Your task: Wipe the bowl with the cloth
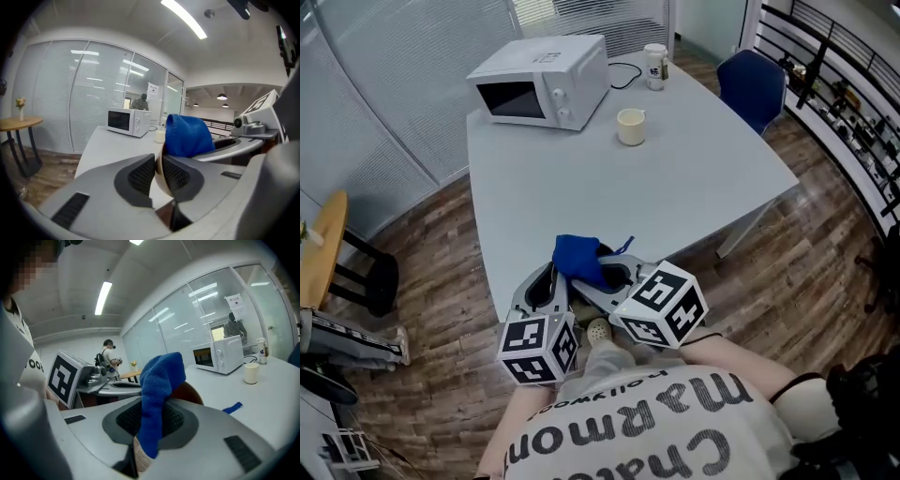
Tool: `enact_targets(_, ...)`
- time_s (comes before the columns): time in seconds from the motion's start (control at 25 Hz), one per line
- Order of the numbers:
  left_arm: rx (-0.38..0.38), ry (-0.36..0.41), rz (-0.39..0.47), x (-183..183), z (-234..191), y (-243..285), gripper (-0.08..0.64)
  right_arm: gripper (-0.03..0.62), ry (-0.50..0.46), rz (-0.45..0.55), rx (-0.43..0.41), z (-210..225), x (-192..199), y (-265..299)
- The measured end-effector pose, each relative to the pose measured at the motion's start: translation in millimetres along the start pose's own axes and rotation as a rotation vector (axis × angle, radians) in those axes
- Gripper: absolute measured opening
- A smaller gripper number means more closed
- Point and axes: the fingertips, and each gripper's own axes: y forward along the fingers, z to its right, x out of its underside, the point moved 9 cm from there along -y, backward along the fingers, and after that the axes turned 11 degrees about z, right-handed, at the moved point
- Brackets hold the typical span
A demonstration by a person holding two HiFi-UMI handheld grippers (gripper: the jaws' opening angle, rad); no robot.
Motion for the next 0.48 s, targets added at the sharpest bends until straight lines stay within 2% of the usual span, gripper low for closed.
enact_targets(0.12, 0.014, 0.044, -0.022, 2.2, 12.2, -8.6, 0.057, 0.064, 0.016, -0.023, 0.005, -2.5, 10.4, -8.3)
enact_targets(0.32, 0.013, 0.188, -0.04, 5.9, 33.3, -19.4, 0.058, 0.064, 0.111, -0.042, 0.034, -0.3, 25.2, -16.8)
enact_targets(0.48, 0.006, 0.228, -0.028, 7.7, 45.4, -25.4, 0.06, 0.064, 0.195, -0.019, 0.102, 1.9, 29.7, -22.8)
